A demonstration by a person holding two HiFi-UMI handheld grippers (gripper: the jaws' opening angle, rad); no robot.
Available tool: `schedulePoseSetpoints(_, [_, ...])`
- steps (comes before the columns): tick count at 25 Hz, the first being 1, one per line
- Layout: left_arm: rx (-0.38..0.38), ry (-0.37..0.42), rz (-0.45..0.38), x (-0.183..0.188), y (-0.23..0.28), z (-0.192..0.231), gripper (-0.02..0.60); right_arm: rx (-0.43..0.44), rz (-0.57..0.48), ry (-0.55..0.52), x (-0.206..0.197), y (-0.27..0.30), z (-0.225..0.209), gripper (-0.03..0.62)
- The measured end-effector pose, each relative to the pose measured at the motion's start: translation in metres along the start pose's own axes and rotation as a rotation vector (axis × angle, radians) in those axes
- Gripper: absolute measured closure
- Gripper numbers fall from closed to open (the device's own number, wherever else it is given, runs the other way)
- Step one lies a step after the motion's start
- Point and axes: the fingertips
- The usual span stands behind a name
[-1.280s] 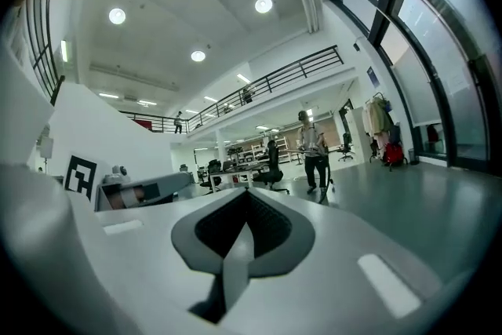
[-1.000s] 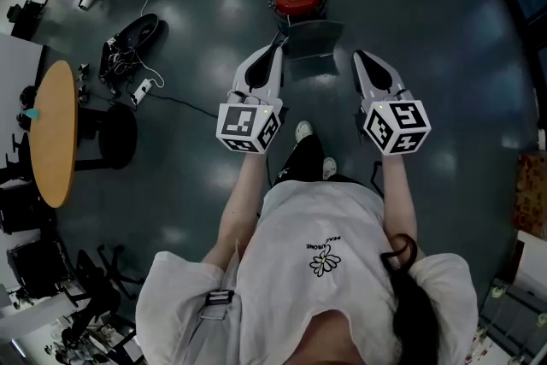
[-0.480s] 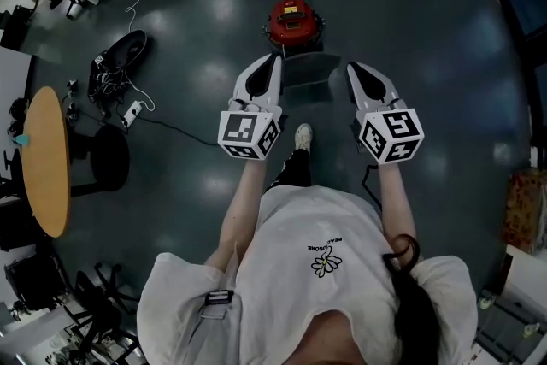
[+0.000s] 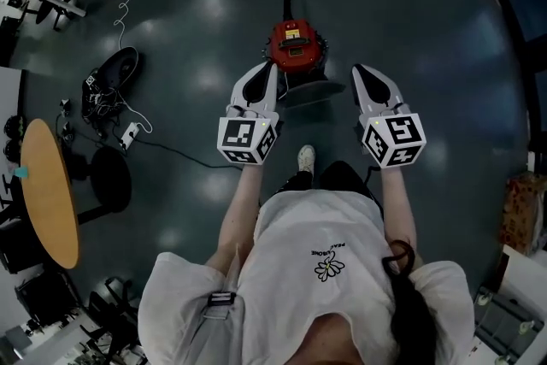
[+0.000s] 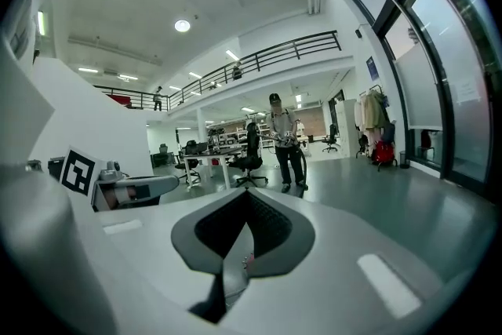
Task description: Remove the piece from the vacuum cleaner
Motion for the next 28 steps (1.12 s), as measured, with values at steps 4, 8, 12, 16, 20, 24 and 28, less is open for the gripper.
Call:
schedulePoseSetpoints(4, [-0.016,-0.026,0.054,-0.018,0.037,0.013,0.580,-0.014,0.045,-0.037,-0.003,0.026,-0.019,0.569])
schedulePoseSetpoints(8, [-0.031,-0.031,0.114,-0.038,0.074,0.016,0.580,-0.013,0.077,-0.036,-0.008,0.052,-0.052,0.570])
schedulePoseSetpoints(12, [-0.003,-0.013,0.211,-0.063,0.100,0.025,0.580,0.011,0.101,-0.020,-0.018,0.080,-0.083,0.569])
schedulePoseSetpoints(16, [0.005,0.010,0.325,-0.100,0.136,0.034,0.580,0.062,0.141,-0.088,-0.031,0.112,-0.116,0.569])
schedulePoseSetpoints(20, [-0.006,0.061,0.479,-0.162,0.165,0.043,0.581,0.177,0.195,-0.122,-0.062,0.132,-0.131,0.569])
schedulePoseSetpoints(24, [-0.047,0.067,0.667,-0.261,0.181,0.048,0.581,0.296,0.344,-0.162,-0.123,0.141,-0.133,0.470])
schedulePoseSetpoints(28, [-0.090,0.072,0.813,-0.353,0.194,0.066,0.580,0.385,0.531,-0.235,-0.217,0.158,-0.131,0.409])
Point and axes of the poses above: the fingertips, and each gripper's own axes: y forward along the fingers, z to its left, x out of its top, and after that the axes turned 3 degrees about -z, right-handed
